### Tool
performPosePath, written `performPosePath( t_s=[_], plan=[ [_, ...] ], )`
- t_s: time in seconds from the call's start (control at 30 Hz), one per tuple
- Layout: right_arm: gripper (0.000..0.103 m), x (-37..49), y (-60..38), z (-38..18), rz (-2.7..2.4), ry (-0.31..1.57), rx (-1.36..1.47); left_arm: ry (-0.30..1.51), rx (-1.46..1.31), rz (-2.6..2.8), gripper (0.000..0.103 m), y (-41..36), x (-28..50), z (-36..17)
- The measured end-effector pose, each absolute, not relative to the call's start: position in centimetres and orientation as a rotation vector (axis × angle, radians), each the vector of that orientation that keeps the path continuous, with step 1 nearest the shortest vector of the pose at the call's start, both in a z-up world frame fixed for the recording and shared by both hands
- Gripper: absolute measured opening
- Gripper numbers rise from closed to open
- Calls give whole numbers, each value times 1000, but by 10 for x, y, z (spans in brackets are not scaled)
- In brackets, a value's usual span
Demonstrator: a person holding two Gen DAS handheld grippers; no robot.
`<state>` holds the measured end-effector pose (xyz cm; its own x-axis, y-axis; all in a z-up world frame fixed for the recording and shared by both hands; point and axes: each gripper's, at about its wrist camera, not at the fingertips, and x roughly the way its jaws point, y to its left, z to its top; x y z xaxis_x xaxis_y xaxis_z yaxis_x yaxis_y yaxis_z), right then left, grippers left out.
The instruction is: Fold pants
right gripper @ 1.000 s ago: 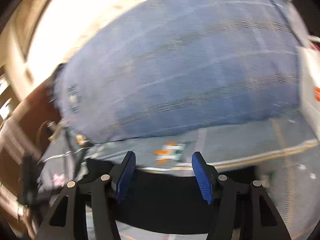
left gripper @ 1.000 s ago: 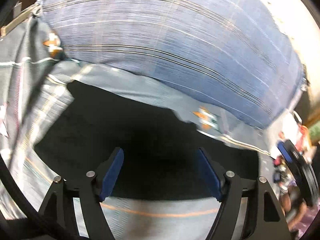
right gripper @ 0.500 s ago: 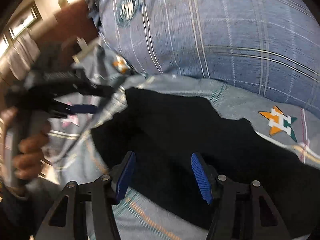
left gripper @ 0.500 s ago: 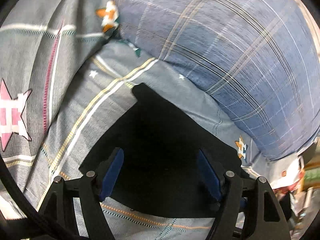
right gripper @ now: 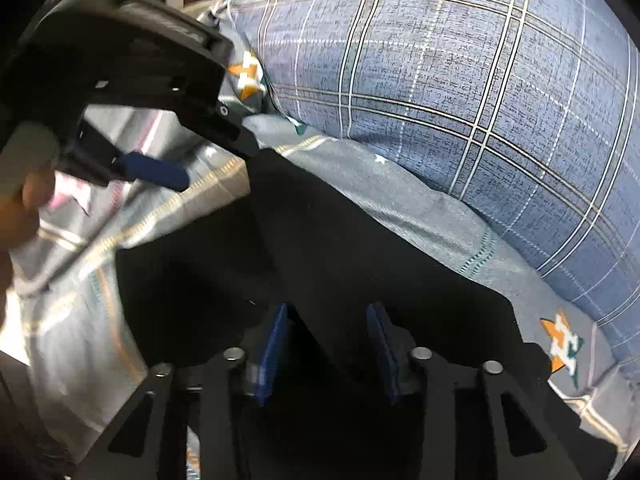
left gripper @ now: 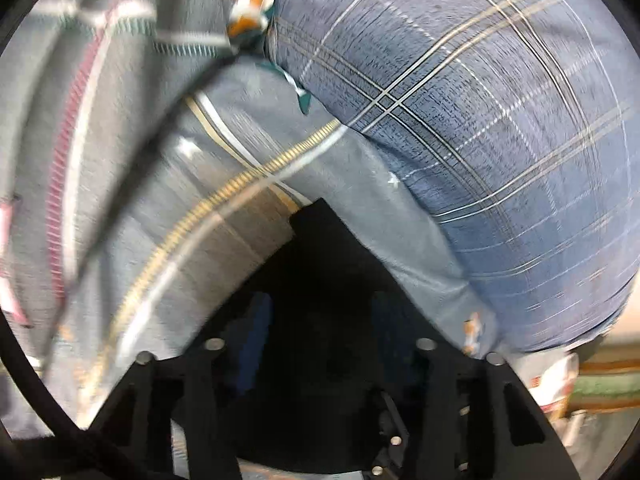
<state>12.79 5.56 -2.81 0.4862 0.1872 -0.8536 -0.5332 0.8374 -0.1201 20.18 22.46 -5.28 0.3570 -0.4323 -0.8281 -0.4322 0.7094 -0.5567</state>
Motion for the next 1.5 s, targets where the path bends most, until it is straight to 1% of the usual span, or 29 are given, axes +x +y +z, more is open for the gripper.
performPosePath(
  t_s=[0.03,0.07,0.13,0.23,0.27,0.3,0.33,0.4,0.5,0.6,0.7,0.77,0.8,0.9,0.97,1.03,1.07,1.1,1.2,1.27,1.3,1.33,1.37,1.43,1.47,1.5],
  plan=[
    [20,128,53,-30,443,972,-394,1258,-867,0,46,222,204,-59],
    [12,128,52,-29,442,972,-380,1275,-877,-14,44,217,206,-63],
    [6,124,47,-22,432,943,-364,1286,-884,-52,42,209,211,-67],
    [5,118,41,-8,433,909,-319,1274,-882,-49,42,202,218,-68],
    [5,116,38,-4,438,901,-298,1269,-875,-31,35,201,221,-70],
    [5,114,36,-1,441,894,-284,1263,-873,-19,15,201,222,-70],
    [5,112,34,2,454,889,-267,1256,-869,-9,12,202,222,-68],
    [5,111,35,0,480,895,-257,1219,-898,-20,10,206,215,-55],
    [5,111,28,6,502,904,-201,1131,-922,-40,9,210,191,-20],
    [5,93,20,34,523,849,-153,1062,-912,-51,9,211,151,7],
    [5,66,12,47,573,832,-89,1027,-843,-7,9,211,107,11],
    [6,47,14,37,598,843,-82,1070,-770,60,9,207,95,-6],
    [5,40,17,26,605,861,-92,1136,-753,94,9,205,98,-22],
    [5,33,25,-9,585,925,-91,1249,-810,151,9,213,101,-54],
    [6,34,23,-19,585,967,-39,1235,-852,147,9,217,92,-56],
    [6,30,19,-14,590,957,-12,1193,-827,158,10,212,83,-50],
    [6,26,18,-7,592,938,-20,1200,-799,186,11,207,82,-53],
    [6,26,17,-6,592,937,-20,1228,-780,207,15,203,84,-59],
    [9,35,20,-29,583,1008,-43,1267,-762,247,17,203,92,-70],
    [9,38,21,-42,581,1046,-41,1231,-734,267,30,201,94,-62],
    [9,38,18,-41,590,1041,-24,1200,-683,306,43,200,94,-54],
    [9,38,13,-36,603,1044,0,1177,-643,343,48,200,93,-47],
    [12,38,6,-27,621,1047,34,1151,-607,375,52,199,93,-41],
    [29,35,-8,-8,668,1049,80,1110,-550,395,52,194,93,-31],
    [59,33,-15,0,675,1058,73,1101,-534,393,52,194,91,-28],
    [81,28,-26,11,674,1054,55,1085,-511,387,52,189,91,-25]
  ],
)
